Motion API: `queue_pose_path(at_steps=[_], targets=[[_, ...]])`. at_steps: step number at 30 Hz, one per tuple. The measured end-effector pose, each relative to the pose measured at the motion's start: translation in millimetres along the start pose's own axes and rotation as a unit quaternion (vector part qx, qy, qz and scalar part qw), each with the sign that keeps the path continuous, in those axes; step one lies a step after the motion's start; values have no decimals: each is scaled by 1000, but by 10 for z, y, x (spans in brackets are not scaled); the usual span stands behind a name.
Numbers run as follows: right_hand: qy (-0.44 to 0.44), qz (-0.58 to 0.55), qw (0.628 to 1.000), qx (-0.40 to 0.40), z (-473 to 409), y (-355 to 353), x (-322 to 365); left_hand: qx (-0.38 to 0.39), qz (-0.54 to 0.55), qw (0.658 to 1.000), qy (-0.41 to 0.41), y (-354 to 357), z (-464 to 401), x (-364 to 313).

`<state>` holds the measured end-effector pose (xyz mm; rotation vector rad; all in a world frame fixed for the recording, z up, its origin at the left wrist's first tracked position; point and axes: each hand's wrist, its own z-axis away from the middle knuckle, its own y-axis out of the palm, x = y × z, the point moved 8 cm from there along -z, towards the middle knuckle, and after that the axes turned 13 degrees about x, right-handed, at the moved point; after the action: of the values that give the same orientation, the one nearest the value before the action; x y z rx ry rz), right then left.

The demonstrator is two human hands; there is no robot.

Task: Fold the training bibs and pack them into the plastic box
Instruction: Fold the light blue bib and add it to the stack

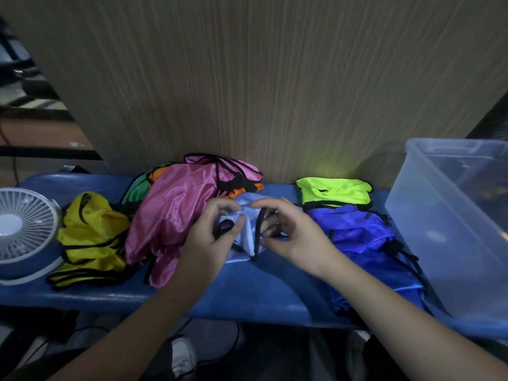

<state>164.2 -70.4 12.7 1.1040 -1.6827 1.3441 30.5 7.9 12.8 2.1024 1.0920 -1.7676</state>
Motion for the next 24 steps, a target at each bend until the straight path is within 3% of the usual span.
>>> queue_pose_path(at_steps=[3,7,10,15,19,24], targets=[[-50,136,985,-89,26,-48,142,8,4,1000,6,10,2,-11],[-25,74,986,-146,66,-209,144,-4,14,1000,20,-59,-3,-42],[11,12,993,-117,52,-250,105,-33,-15,999,31,-158,-7,-84],[69,10,996,-55,28,-176,-105,-61,-10,998,17,-202,-5,-97],[74,66,994,-35,8,-165,-210,-64,-30,997,13,-201,-60,-94],[100,225,969,31,-1,-398,-335,-71,-32,997,11,-340,-98,-9]])
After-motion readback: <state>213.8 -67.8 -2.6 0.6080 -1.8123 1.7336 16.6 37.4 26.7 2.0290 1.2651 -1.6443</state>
